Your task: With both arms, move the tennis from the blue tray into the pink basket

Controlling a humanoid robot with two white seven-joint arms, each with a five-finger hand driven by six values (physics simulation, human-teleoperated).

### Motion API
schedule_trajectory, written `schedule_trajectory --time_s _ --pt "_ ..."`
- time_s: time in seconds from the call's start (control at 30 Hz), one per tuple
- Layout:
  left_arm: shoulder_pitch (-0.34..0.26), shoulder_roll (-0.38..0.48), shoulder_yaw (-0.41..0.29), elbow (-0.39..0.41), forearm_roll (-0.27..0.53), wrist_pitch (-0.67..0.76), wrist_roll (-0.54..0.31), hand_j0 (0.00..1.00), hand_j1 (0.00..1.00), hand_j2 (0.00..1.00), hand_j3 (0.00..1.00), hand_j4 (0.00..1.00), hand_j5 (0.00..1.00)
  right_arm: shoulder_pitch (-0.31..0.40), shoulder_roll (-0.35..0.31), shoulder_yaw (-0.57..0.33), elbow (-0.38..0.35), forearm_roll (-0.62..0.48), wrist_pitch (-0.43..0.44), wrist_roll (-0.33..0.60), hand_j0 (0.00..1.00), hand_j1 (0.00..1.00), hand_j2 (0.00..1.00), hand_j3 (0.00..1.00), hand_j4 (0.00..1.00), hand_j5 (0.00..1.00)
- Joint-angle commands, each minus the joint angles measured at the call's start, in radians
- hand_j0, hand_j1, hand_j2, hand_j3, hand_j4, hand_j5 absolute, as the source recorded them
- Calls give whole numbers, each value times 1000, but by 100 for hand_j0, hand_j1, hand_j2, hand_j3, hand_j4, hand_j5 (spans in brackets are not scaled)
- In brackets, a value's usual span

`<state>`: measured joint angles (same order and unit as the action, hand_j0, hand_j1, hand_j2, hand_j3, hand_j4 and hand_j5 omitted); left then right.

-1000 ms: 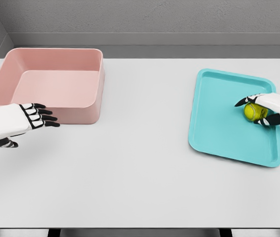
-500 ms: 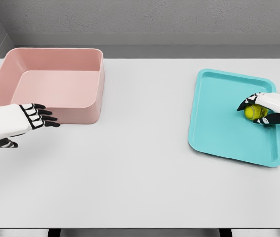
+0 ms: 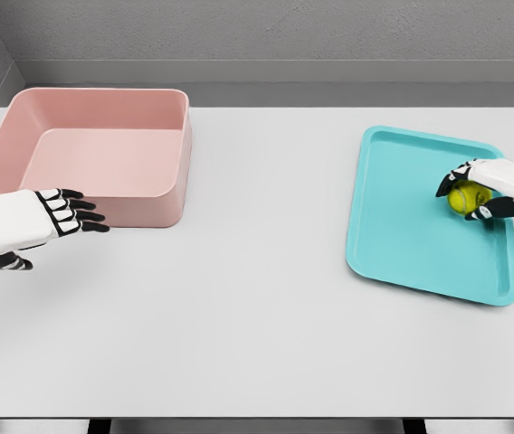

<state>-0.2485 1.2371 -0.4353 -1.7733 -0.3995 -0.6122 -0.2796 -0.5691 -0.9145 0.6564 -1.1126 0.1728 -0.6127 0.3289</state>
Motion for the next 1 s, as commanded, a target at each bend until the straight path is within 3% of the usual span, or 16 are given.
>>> schedule_trajectory --time_s 0.0,0.33,0.97 --pt "0 2 1 0 5 1 0 100 100 100 100 100 100 0 -3 -1 -16 -7 2 -1 48 48 48 48 48 48" --pt "0 4 1 -2 7 1 2 100 100 100 100 100 100 -2 -14 -1 -76 19 2 1 48 48 48 48 48 48" --pt "0 2 0 -2 15 1 2 100 100 100 100 100 100 -3 -12 -3 -334 93 2 4 48 48 48 48 48 48"
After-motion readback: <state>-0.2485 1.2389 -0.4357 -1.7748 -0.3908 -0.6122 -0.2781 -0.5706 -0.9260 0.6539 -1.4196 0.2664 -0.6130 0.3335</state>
